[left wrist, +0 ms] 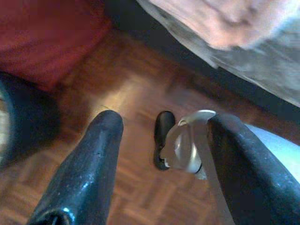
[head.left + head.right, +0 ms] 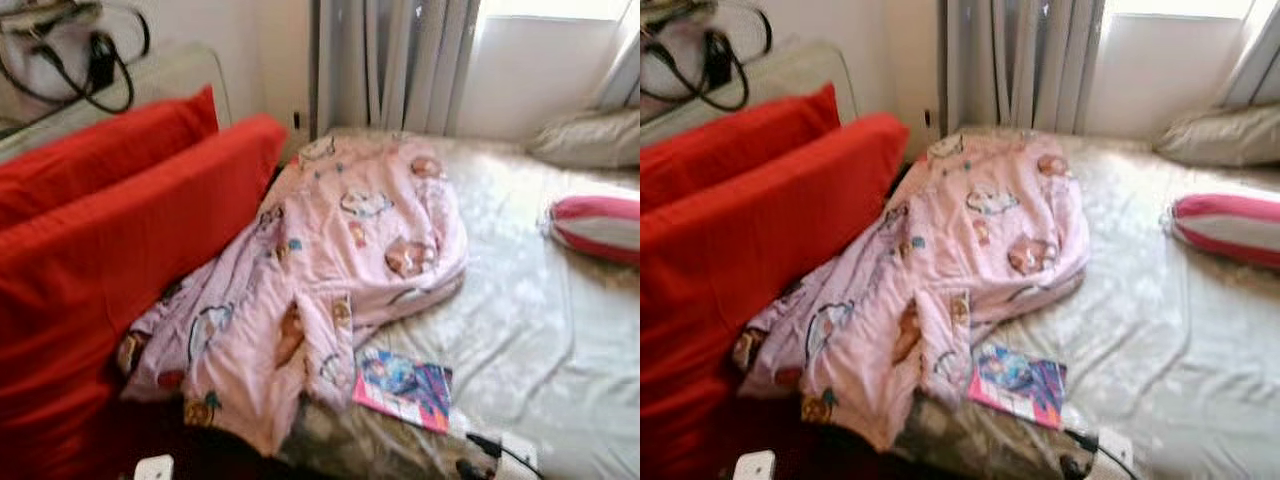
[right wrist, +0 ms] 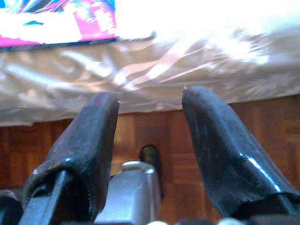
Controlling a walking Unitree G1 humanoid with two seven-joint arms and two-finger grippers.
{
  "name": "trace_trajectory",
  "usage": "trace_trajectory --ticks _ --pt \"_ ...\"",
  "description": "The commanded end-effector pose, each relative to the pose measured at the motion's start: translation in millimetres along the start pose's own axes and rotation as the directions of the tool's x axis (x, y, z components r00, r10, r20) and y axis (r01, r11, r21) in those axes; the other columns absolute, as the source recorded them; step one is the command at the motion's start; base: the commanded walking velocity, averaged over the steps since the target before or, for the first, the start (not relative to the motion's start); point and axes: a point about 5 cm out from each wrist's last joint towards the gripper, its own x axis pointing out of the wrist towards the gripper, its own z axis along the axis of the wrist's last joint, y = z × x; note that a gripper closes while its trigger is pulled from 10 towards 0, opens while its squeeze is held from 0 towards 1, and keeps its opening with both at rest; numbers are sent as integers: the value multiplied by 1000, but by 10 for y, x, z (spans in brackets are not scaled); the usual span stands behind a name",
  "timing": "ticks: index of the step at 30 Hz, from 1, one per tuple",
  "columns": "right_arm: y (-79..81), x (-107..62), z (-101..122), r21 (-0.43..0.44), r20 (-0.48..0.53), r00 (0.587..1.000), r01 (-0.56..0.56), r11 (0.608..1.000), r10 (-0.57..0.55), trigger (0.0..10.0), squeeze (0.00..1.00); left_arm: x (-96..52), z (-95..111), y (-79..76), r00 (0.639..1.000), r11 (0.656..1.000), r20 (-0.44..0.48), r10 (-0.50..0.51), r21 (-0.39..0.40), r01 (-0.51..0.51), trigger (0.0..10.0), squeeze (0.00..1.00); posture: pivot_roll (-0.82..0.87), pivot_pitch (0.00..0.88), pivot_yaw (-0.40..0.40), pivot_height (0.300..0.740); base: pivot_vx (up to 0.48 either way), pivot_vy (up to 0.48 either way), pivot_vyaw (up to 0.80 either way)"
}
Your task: Clean up the room
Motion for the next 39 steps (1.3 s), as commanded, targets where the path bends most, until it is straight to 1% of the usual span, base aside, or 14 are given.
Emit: trace_trajectory --ticks 1,3,4,9,20,24,29,33,36,37,39 --pt "69 12 -6 5 -1 1000 -18 1000 18 10000 0 -48 -53 162 999 999 -11 30 -12 -30 10000 0 86 0 -20 740 0 0 0" --pt "69 12 -6 5 -1 1000 -18 1000 18 10000 0 -48 -53 162 999 999 -11 30 -12 -30 10000 0 86 0 -20 740 0 0 0" --pt "67 11 -9 2 -2 1000 -18 1000 18 10000 0 -70 -85 212 999 999 -17 34 -17 -35 10000 0 83 0 -20 740 0 0 0" --pt "67 11 -10 -3 -4 1000 -24 1000 24 10000 0 -96 -139 260 999 999 -31 39 -24 -39 10000 0 83 0 -22 740 0 0 0" --pt "76 13 1 -6 -6 999 -42 999 42 10000 0 -95 -170 225 999 999 -42 33 -41 -34 10000 0 81 0 -25 740 274 0 0" --pt "77 14 4 -20 -9 999 -49 999 48 10000 0 -91 -177 205 999 999 -44 29 -42 -31 10000 0 78 0 -25 740 322 0 0" --pt "85 18 25 -58 -13 998 -64 996 63 10000 0 -83 -168 187 999 999 -44 30 -39 -32 10000 0 74 0 -27 740 290 0 0" --pt "95 26 80 -52 15 998 -68 996 69 10000 0 -65 -88 175 1000 998 1 26 -58 -26 10000 0 94 0 -36 740 0 0 0" --pt "126 35 126 -67 30 995 -91 994 93 10000 0 -53 -16 177 999 997 37 20 -74 -17 10000 0 92 0 -36 740 0 0 0" --pt "155 42 157 -75 40 993 -106 992 110 10000 0 -40 49 167 998 997 66 13 -76 -8 10000 0 82 0 -27 740 0 0 0" --pt "181 51 194 -101 44 992 -115 988 120 10000 0 -18 125 126 996 998 92 -1 -68 8 10000 0 78 0 -24 740 0 0 0"
